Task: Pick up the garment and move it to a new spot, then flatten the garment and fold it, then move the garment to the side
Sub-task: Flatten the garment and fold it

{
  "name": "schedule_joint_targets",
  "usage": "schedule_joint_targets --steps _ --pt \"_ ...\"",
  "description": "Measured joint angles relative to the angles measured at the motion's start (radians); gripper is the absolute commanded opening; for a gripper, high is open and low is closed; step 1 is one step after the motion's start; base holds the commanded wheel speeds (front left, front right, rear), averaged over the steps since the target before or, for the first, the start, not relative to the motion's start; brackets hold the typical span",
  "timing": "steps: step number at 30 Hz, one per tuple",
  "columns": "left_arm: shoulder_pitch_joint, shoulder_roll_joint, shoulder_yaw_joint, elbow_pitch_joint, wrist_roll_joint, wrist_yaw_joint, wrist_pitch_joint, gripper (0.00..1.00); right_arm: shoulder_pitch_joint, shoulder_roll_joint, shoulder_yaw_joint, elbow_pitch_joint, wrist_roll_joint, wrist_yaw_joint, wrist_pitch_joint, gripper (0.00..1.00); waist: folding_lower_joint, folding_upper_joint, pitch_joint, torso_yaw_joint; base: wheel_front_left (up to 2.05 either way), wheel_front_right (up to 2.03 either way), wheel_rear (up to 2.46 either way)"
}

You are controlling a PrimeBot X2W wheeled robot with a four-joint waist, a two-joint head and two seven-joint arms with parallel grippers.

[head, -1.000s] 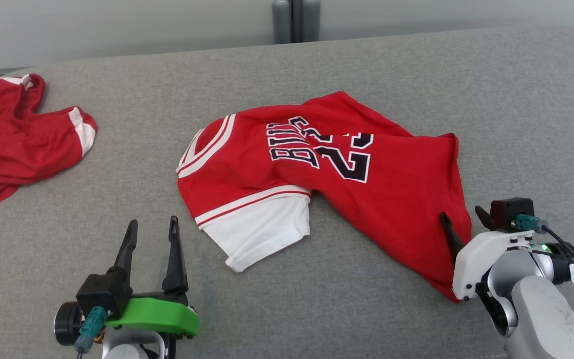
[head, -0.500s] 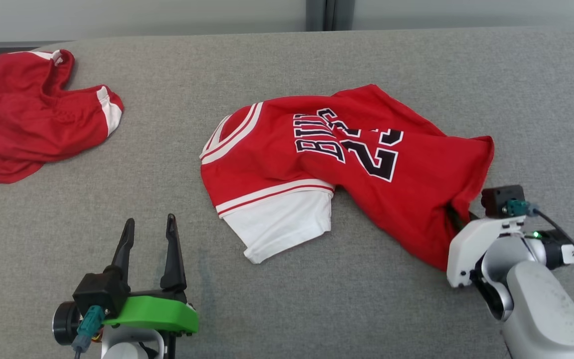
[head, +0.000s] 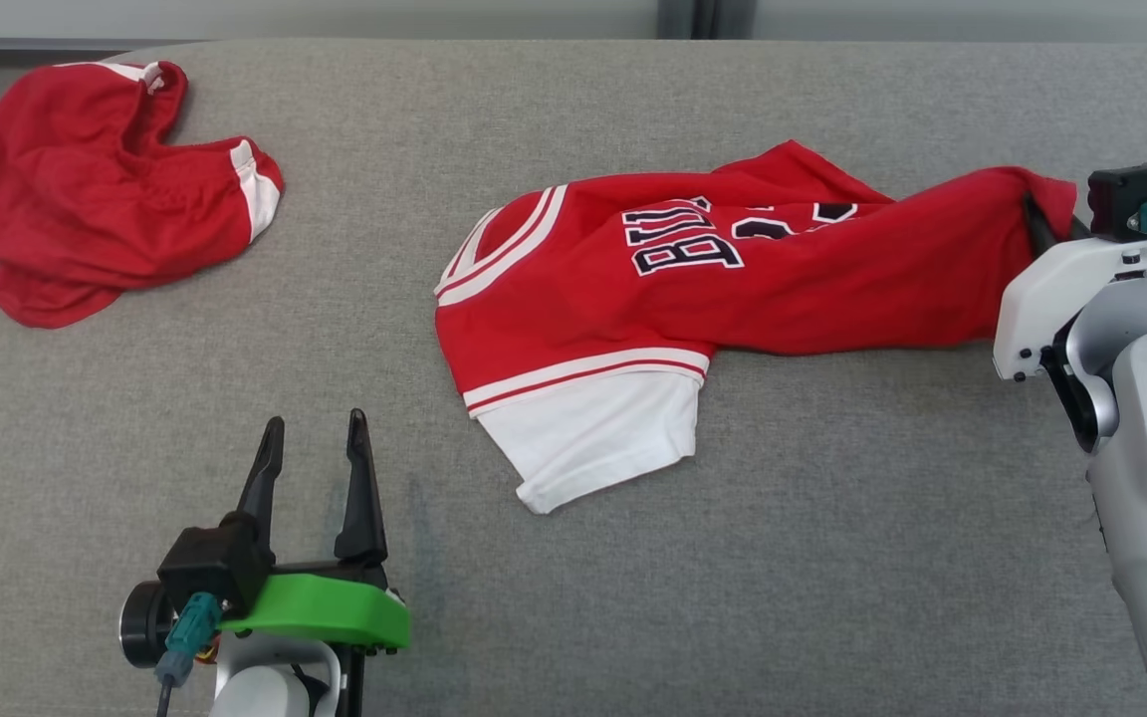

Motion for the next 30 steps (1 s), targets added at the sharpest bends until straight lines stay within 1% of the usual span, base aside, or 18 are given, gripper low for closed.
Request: schedule_joint_targets --steps 5,6,7,8,9,14,21,25,28,30 --pt "-0.008 0.000 -0.006 0.003 -0.003 0.000 0.000 1.00 -0.037 0.000 -0.024 0.144 -0.006 0.000 -0.016 0.00 0.0000 0.0000 0.013 0.013 0.00 0.00 0.00" --pt "-0.010 0.000 -0.005 0.005 -0.003 0.001 0.000 1.00 -0.046 0.002 -0.032 0.169 -0.010 0.000 -0.025 0.04 0.0000 0.0000 0.015 0.013 0.00 0.00 0.00" --pt "-0.011 0.000 -0.003 0.005 -0.003 0.002 0.000 1.00 -0.053 0.005 -0.044 0.189 -0.013 0.000 -0.045 0.21 0.0000 0.0000 0.016 0.011 0.00 0.00 0.00" --pt "-0.012 0.000 -0.001 0.006 -0.002 0.002 0.000 1.00 -0.059 0.008 -0.053 0.200 -0.017 0.000 -0.069 0.62 0.0000 0.0000 0.017 0.009 0.00 0.00 0.00" --pt "-0.012 0.000 -0.001 0.008 0.000 0.002 0.000 1.00 -0.069 0.009 -0.063 0.211 -0.030 0.000 -0.104 1.00 0.0000 0.0000 0.017 0.005 0.00 0.00 0.00" --pt "-0.014 0.000 0.001 0.014 0.012 -0.003 0.000 1.00 -0.117 0.034 -0.095 0.252 -0.068 0.000 -0.250 1.00 0.0000 0.0000 0.014 -0.020 0.00 0.00 0.00" --pt "-0.028 0.000 0.009 0.027 0.030 -0.014 0.000 1.00 -0.139 0.062 -0.085 0.257 -0.080 0.000 -0.330 1.00 0.0000 0.0000 -0.015 -0.061 0.00 0.00 0.00" --pt "-0.028 0.000 0.013 0.037 0.032 -0.015 0.000 1.00 -0.104 0.085 -0.061 0.200 -0.052 0.000 -0.344 1.00 0.0000 0.0000 -0.045 -0.082 0.00 0.00 0.00" --pt "-0.022 -0.001 0.012 0.044 0.029 -0.016 0.000 1.00 -0.031 0.099 -0.044 0.141 -0.018 0.000 -0.348 1.00 0.0000 0.0000 -0.070 -0.096 0.00 0.00 0.00" --pt "-0.006 -0.001 0.008 0.048 0.018 -0.016 0.000 1.00 0.027 0.110 -0.034 0.079 0.003 0.000 -0.348 1.00 0.0000 0.0000 -0.089 -0.105 0.00 0.00 0.00"
